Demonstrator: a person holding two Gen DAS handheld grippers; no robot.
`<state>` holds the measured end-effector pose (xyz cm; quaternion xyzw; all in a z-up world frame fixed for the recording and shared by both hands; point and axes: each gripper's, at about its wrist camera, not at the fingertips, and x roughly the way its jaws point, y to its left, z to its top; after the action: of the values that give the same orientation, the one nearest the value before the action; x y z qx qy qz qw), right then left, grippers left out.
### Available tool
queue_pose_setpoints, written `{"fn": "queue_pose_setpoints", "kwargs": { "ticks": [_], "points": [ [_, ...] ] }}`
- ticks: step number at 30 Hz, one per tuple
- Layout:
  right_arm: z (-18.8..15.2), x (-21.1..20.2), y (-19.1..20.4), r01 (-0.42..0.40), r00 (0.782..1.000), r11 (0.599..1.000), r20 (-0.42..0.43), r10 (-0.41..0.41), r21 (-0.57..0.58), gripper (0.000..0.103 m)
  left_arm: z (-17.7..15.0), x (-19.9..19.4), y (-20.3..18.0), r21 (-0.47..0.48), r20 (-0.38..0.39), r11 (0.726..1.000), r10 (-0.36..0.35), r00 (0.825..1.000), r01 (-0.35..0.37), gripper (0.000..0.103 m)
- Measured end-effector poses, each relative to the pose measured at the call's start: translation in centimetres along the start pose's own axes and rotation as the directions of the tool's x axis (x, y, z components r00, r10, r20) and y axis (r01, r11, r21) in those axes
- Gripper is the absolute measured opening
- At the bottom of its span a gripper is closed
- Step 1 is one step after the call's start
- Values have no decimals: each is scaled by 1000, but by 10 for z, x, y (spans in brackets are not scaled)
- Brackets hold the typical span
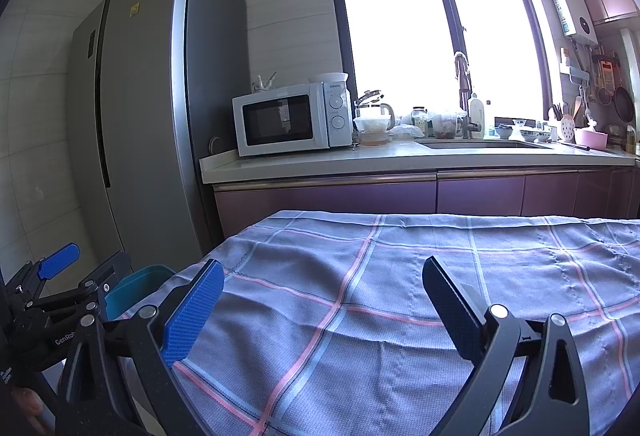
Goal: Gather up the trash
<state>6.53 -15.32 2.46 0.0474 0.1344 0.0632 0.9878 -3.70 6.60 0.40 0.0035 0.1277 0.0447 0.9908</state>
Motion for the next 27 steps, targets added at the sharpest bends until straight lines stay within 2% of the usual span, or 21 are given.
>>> {"fn": "queue_pose_setpoints", "kwargs": {
  "ticks": [27],
  "points": [
    [0,0,-1,3,1000,1000,-4,-3,6,96,-1,1,-2,0,-3,1000,-3,1000,3,98]
  ]
}}
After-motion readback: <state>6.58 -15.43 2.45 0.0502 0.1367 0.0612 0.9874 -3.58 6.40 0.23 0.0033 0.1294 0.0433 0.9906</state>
